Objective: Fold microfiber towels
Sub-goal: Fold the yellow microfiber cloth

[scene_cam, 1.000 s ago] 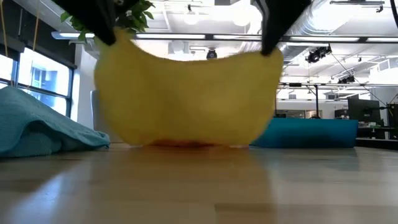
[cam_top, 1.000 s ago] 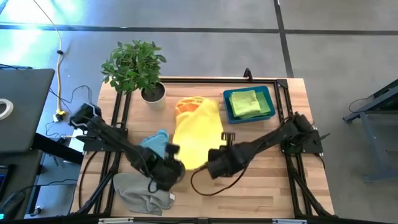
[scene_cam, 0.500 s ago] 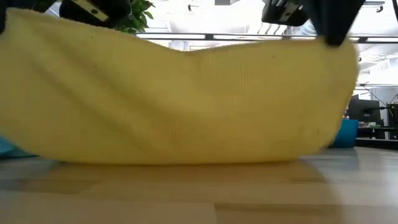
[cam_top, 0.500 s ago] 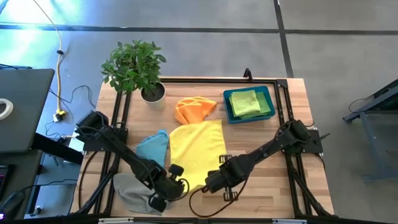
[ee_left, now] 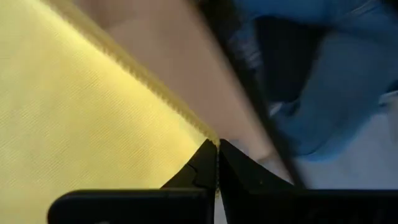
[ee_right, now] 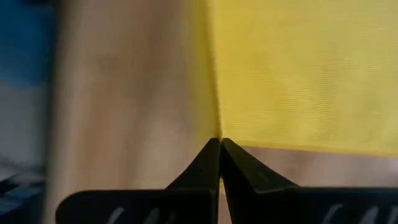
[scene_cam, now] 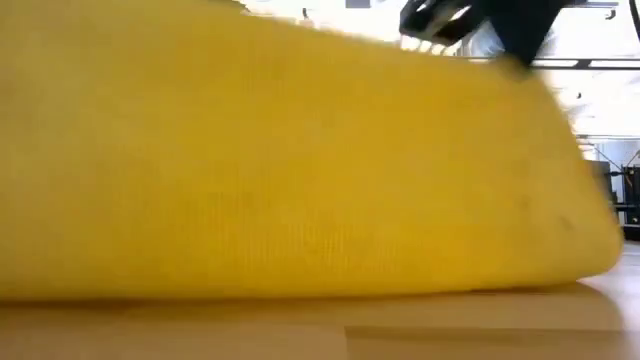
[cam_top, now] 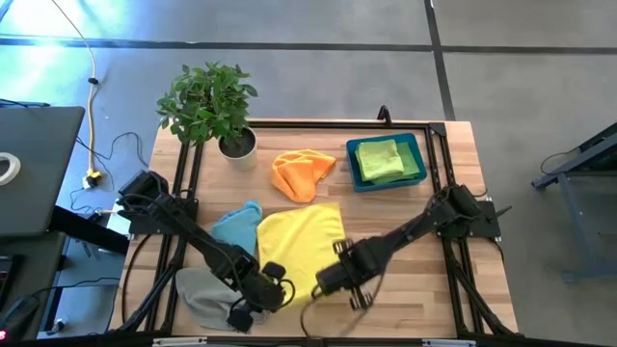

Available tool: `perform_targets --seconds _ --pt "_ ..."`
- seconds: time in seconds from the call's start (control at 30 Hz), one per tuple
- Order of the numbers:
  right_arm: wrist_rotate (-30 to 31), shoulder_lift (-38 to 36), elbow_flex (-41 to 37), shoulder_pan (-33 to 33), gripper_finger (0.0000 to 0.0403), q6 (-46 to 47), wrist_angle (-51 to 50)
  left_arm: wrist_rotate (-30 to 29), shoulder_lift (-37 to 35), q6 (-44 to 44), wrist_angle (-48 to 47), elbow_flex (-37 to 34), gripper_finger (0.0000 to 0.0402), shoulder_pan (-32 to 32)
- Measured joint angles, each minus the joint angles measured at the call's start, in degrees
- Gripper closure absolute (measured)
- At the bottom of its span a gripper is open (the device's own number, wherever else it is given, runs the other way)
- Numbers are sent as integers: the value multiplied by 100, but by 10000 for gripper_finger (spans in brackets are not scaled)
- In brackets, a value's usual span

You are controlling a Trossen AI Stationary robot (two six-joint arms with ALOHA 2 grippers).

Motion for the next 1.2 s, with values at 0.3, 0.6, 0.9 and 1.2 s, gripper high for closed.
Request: perform_targets --seconds 0.3,0.6,0.9,1.2 --pt "1221 8 -1 -846 403 -531 -229 -2021 0 -41 -1701 -9 401 455" --pt "1366 510 -1 -1493 403 -1511 -360 -2552 0 38 -1902 -621 401 1007" --pt "1768 564 0 -1955 403 -1905 -349 -3386 0 435 -1887 -822 401 1324" --pt "1764 566 -1 -2298 403 -2298 -467 -3801 0 543 -2197 -822 400 1355"
